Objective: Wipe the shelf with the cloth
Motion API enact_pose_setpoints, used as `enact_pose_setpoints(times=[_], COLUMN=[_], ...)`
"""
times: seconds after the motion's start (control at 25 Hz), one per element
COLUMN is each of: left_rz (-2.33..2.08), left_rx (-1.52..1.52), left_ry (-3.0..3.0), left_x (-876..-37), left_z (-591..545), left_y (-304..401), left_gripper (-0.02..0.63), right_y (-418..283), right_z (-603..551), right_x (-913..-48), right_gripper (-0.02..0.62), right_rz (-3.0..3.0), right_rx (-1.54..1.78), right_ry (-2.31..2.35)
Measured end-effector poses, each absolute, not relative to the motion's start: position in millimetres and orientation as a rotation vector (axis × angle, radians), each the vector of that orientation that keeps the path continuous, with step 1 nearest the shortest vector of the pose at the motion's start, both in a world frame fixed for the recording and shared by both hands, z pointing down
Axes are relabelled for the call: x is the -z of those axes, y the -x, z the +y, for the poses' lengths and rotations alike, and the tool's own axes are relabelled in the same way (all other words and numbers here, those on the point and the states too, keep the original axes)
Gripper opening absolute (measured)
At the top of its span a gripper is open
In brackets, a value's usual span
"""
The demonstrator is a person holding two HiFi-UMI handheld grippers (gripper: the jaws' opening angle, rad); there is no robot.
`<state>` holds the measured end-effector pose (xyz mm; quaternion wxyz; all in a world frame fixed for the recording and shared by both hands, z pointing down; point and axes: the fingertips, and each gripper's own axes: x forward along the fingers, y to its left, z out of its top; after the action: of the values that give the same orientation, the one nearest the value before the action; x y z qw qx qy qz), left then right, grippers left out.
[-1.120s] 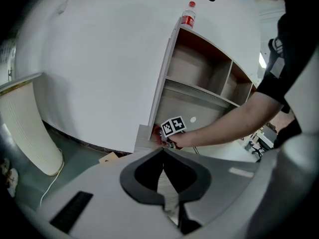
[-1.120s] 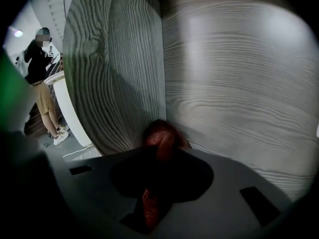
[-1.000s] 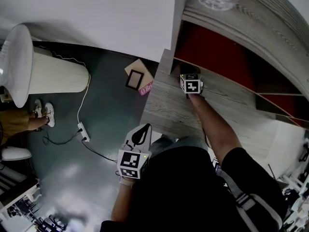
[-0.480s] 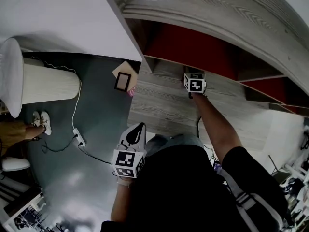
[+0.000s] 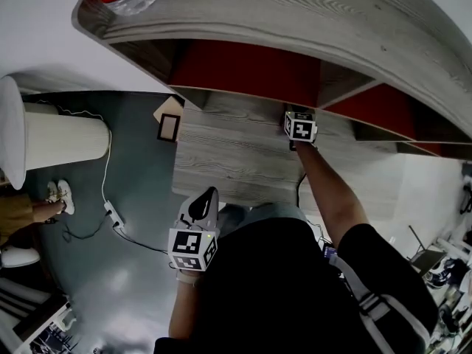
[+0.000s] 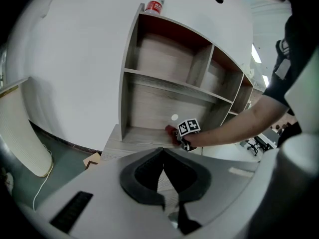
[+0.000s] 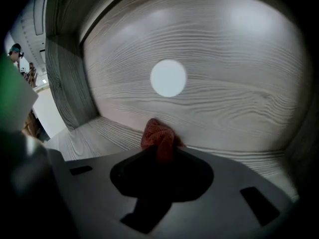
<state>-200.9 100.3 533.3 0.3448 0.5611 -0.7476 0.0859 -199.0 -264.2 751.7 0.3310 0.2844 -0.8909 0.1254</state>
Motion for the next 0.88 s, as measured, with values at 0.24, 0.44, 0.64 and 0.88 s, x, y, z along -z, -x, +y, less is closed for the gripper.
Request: enact_pose_setpoints(times=[0.24,0.44,0.64,0.88], left_rz=[-1.927,-1.912,-1.905,-1.901], left_rx=[-0.236,-0.251,-0.256,-0.263], left_ry=[-1.459,-1.488,-1.512,-1.533], left_x=[-531,-528,-525,-525], left_z=[75,46,21,2], left_y=[166,134,106,75], left_gripper=[0.006,0.006,0.006,0.006], right_y=[136,87,44,5], right_z=[-302,-330,-354,-371], right_x=[-753,-754,-753,-752], right_gripper=[0.057,0.057,0.057,0.057], right_rz=[-2.296,-2.274,-2.243,-2.224], right_rx=[-0.356,-0.370,-0.387,-0.386], right_ry=[-0.835,-0.889,-0.953,-1.011])
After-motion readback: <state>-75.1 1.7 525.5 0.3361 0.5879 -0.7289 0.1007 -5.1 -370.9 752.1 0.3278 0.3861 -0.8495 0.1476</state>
